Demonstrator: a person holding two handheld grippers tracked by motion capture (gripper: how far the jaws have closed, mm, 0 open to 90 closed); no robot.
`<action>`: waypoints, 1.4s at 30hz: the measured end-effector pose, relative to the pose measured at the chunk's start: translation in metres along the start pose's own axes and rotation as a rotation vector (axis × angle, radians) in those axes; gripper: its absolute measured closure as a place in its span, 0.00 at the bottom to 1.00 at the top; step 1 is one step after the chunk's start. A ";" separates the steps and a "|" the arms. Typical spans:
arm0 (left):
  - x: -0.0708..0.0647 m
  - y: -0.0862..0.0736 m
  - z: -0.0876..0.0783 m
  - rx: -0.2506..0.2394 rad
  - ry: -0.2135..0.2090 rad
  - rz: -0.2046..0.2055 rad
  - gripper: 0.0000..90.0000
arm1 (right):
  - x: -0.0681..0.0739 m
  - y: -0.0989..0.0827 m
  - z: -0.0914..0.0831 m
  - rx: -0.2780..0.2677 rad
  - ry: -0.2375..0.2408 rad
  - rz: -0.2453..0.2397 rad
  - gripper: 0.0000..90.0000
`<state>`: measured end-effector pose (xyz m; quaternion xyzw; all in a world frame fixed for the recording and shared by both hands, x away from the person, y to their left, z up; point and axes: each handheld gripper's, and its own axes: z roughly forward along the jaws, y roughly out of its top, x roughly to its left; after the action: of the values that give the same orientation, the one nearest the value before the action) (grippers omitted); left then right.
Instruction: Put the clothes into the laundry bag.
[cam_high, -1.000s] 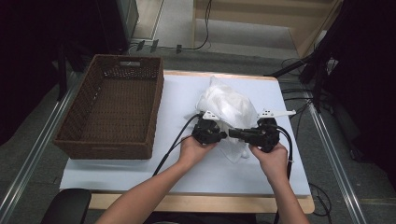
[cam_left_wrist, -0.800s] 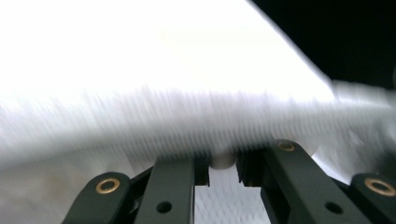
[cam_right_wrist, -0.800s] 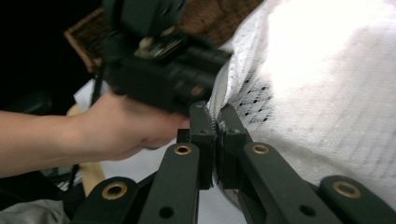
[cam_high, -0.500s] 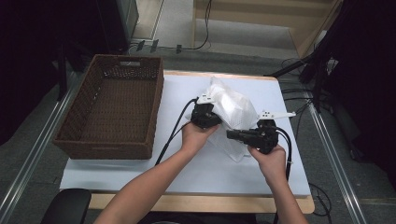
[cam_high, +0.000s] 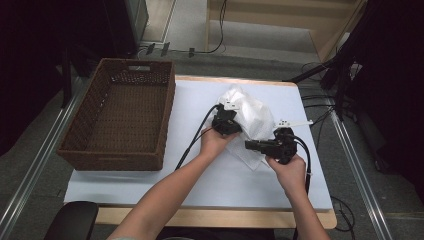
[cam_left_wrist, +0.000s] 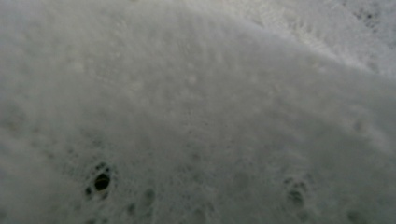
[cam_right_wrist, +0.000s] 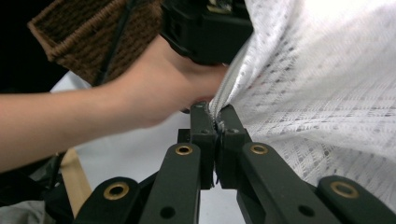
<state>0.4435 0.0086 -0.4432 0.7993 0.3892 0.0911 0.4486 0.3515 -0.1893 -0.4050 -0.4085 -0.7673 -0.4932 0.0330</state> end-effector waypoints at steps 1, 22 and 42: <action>-0.001 0.002 -0.004 0.009 -0.030 -0.013 0.81 | 0.000 -0.001 0.000 0.000 0.001 0.002 1.00; 0.006 -0.027 -0.072 0.069 -0.003 0.075 0.51 | -0.001 0.001 -0.003 -0.022 -0.029 -0.005 0.99; -0.001 0.006 -0.023 0.006 -0.047 -0.008 0.97 | 0.000 0.005 -0.003 -0.040 -0.003 -0.002 0.99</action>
<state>0.4346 0.0207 -0.4250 0.8010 0.3819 0.0697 0.4557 0.3536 -0.1910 -0.4001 -0.4093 -0.7577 -0.5077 0.0231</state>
